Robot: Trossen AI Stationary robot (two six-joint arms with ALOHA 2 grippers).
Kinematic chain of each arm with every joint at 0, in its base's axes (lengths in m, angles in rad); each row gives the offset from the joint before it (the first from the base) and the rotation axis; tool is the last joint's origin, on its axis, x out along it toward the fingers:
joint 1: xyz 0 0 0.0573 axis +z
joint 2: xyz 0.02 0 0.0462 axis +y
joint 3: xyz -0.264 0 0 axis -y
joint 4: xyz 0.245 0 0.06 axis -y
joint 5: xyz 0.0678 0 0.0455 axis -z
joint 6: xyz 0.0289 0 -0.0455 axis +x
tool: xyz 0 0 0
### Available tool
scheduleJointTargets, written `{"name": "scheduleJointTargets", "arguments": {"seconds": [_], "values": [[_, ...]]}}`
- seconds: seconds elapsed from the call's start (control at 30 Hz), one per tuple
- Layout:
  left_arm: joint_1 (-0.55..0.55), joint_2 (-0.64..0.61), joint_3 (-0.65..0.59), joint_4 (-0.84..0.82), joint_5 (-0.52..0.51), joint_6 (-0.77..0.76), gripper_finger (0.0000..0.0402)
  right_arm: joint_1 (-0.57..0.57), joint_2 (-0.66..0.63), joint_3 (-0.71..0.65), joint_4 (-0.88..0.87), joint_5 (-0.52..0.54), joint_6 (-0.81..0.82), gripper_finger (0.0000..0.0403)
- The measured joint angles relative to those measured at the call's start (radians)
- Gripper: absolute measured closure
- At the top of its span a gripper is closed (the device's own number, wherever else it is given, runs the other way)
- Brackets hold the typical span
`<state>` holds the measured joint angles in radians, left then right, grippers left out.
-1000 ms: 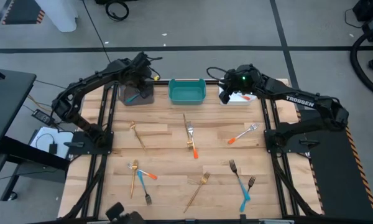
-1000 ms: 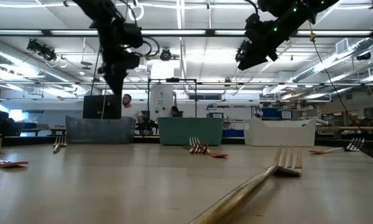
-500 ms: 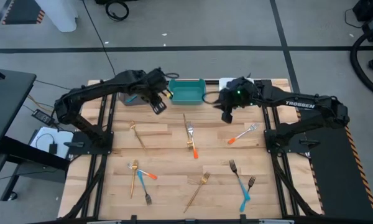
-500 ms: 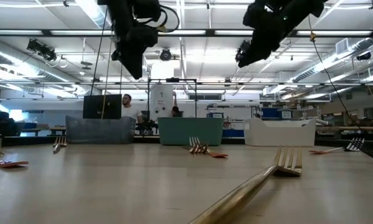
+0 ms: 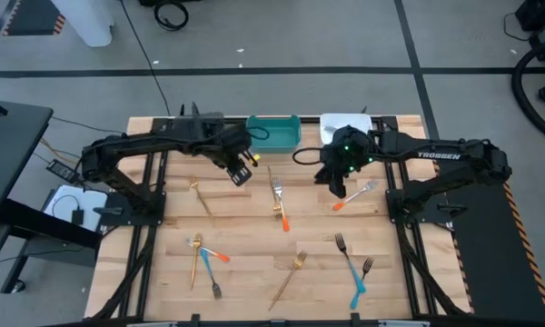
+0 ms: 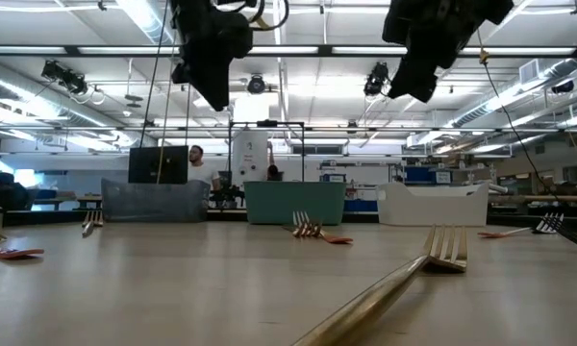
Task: Sort silverware by color (type)
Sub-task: Put the gold fork into the green bin
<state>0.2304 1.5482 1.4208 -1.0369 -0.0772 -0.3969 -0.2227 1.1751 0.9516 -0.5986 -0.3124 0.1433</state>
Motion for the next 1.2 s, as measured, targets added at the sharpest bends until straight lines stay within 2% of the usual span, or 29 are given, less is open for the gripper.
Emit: {"name": "scheduleJointTargets", "arguments": {"seconds": [0.17,0.37,0.67,0.97,1.1,1.2], "values": [[-0.072,0.000,0.000,0.029,-0.003,-0.027,0.0297,0.087,0.000,-0.082,0.074,-0.013,0.214,0.0308],[-0.172,0.000,0.000,0.046,0.000,-0.012,0.0297,0.248,0.000,-0.217,0.302,0.021,0.519,0.0308],[-0.311,0.000,-0.001,0.140,0.000,-0.011,0.0297,0.507,0.000,-0.372,0.625,0.255,0.872,0.0308],[-0.380,0.000,-0.001,0.231,0.000,-0.024,0.0297,0.678,0.005,-0.398,0.702,0.515,1.048,0.0308],[-0.390,0.000,-0.001,0.266,-0.001,-0.044,0.0297,0.734,0.076,-0.398,0.769,0.604,1.110,0.0308],[-0.393,0.000,-0.001,0.301,-0.002,-0.045,0.0297,0.763,0.172,-0.398,0.874,0.624,1.119,0.0308]]}}
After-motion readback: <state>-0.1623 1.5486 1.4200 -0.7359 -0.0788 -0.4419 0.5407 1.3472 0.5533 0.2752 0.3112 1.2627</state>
